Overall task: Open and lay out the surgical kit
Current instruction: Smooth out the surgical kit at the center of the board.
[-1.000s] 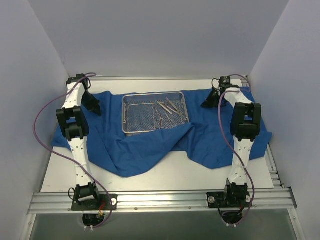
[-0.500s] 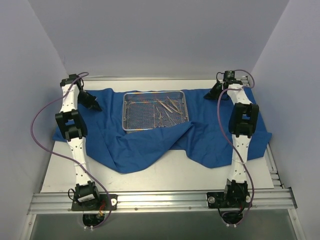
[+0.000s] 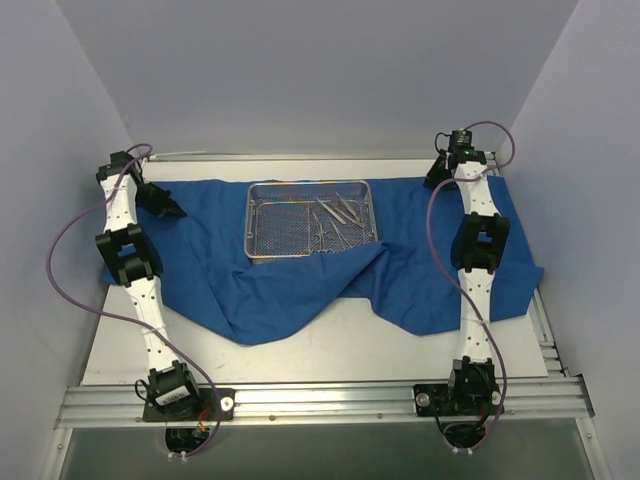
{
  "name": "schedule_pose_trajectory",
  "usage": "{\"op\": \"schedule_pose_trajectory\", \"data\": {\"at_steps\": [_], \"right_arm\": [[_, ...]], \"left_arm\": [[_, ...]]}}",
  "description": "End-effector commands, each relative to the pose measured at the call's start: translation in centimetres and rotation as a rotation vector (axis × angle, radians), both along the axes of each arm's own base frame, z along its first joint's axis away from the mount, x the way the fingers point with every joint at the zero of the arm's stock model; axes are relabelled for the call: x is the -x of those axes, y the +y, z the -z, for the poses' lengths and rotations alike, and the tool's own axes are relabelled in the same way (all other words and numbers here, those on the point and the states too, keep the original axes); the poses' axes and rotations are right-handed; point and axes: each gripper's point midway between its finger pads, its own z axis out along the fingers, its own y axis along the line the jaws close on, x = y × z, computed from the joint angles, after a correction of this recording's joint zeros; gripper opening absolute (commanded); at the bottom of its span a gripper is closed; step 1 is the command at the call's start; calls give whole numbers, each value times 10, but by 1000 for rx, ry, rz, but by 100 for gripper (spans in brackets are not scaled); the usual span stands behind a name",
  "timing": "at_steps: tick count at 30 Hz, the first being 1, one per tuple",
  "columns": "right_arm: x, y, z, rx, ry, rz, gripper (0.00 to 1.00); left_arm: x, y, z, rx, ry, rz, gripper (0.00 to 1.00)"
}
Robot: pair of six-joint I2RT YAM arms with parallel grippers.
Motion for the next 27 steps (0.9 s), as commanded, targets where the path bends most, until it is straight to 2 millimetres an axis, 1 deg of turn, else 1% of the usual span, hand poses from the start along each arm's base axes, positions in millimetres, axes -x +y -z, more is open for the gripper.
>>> {"op": "schedule_pose_trajectory", "data": {"at_steps": [1, 2, 3, 4, 5, 6, 7, 8, 9, 10, 11, 12, 13, 14, 15, 16, 17, 18, 19, 20, 21, 22, 23, 24, 25, 26, 27], "right_arm": [[49, -51, 44, 211, 222, 14, 0], [45, -48, 35, 215, 196, -2, 0], [37, -48, 14, 233, 147, -21, 0], [32, -47, 1, 236, 114, -27, 0], [26, -42, -10, 217, 79, -41, 0], [21, -41, -28, 212, 39, -37, 0], [18, -39, -40, 205, 15, -36, 0], [16, -38, -49, 198, -9, -32, 0], [14, -36, -71, 186, -51, -29, 0], [14, -33, -79, 165, -67, -13, 0], [17, -29, -77, 149, -63, -13, 0], [20, -25, -95, 125, -88, -18, 1], [23, -21, -97, 103, -85, -13, 2], [29, -17, -96, 92, -65, -16, 3], [37, -13, -98, 86, -49, -22, 4], [42, -10, -97, 97, -29, -28, 4], [52, -9, -94, 122, 7, -38, 4], [63, -7, -95, 145, 31, -43, 4], [69, -3, -96, 185, 45, -48, 4], [77, -1, -95, 215, 68, -72, 4], [83, 3, -103, 237, 69, -83, 3], [94, 6, -95, 253, 106, -93, 1], [100, 13, -104, 273, 99, -110, 1], [105, 15, -102, 280, 108, -113, 1], [118, 16, -90, 282, 147, -118, 1], [119, 27, -88, 284, 139, -139, 1], [124, 31, -91, 282, 133, -141, 1]], "left_arm": [[2, 42, -3, -193, -24, 21, 7], [2, 42, -9, -195, -37, 32, 7], [-3, 41, -17, -205, -72, 53, 8], [-7, 36, -37, -218, -114, 68, 9], [-10, 35, -48, -231, -141, 76, 12], [-14, 33, -61, -238, -174, 86, 12], [-17, 32, -83, -256, -217, 86, 13], [-19, 27, -92, -264, -238, 92, 14], [-20, 24, -102, -273, -256, 92, 18], [-20, 23, -119, -297, -280, 90, 19], [-21, 14, -124, -304, -288, 101, 21], [-19, 9, -128, -310, -287, 110, 25], [-17, 5, -134, -322, -288, 117, 25], [-17, -8, -134, -322, -285, 143, 26], [-11, -16, -127, -318, -254, 165, 26], [-7, -20, -127, -338, -241, 175, 26], [-4, -26, -125, -347, -227, 192, 26], [2, -42, -108, -344, -190, 233, 26], [4, -50, -117, -355, -210, 246, 27], [7, -56, -114, -365, -204, 259, 29], [6, -69, -114, -376, -222, 283, 31], [17, -76, -109, -375, -202, 297, 31], [16, -80, -107, -384, -212, 303, 32], [20, -86, -107, -382, -211, 314, 32], [28, -96, -100, -375, -193, 337, 32], [30, -99, -98, -375, -185, 347, 32], [33, -102, -93, -383, -169, 363, 32]]}}
